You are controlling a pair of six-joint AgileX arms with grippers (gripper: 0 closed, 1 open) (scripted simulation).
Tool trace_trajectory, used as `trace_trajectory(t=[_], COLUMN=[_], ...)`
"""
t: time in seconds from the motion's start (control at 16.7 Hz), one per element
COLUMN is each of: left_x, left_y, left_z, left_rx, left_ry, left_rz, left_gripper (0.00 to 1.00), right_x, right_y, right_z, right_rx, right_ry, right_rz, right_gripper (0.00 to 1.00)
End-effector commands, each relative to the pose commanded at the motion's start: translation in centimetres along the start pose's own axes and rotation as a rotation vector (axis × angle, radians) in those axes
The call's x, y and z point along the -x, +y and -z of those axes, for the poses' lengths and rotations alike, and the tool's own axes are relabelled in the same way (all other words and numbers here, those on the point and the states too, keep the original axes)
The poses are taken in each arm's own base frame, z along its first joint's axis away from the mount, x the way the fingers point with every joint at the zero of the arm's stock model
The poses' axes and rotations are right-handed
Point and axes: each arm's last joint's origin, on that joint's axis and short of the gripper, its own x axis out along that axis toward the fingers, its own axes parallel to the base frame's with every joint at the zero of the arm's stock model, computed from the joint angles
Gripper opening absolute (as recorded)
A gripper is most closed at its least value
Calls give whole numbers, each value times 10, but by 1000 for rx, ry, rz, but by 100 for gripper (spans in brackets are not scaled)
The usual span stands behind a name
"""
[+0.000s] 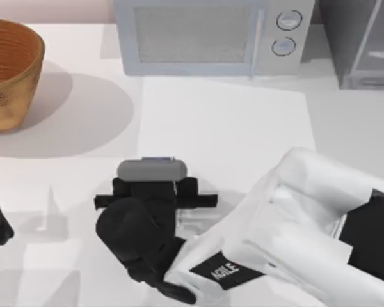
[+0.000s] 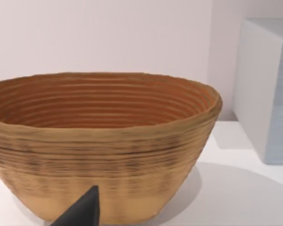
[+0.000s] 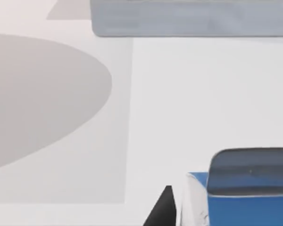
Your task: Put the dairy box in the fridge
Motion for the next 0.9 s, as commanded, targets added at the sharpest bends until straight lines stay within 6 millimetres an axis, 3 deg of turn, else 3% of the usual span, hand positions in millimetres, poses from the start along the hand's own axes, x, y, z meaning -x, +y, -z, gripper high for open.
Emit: trace_trajectory(t=[0.48, 0.6, 0.9], left_x=[0, 0, 0], left_y=[0, 0, 0], left_z=[0, 0, 0], left_rx=[0, 0, 0], left_ry=[0, 0, 0], left_rz=[0, 0, 0], left_gripper=[100, 100, 100], right_x=[2, 4, 18], right_y=[2, 4, 4], right_z=[-6, -26, -97], right_rx=[-3, -3, 32], right_ry=[-1, -1, 15], right_rz=[-4, -6, 2], right_gripper=[0, 0, 0])
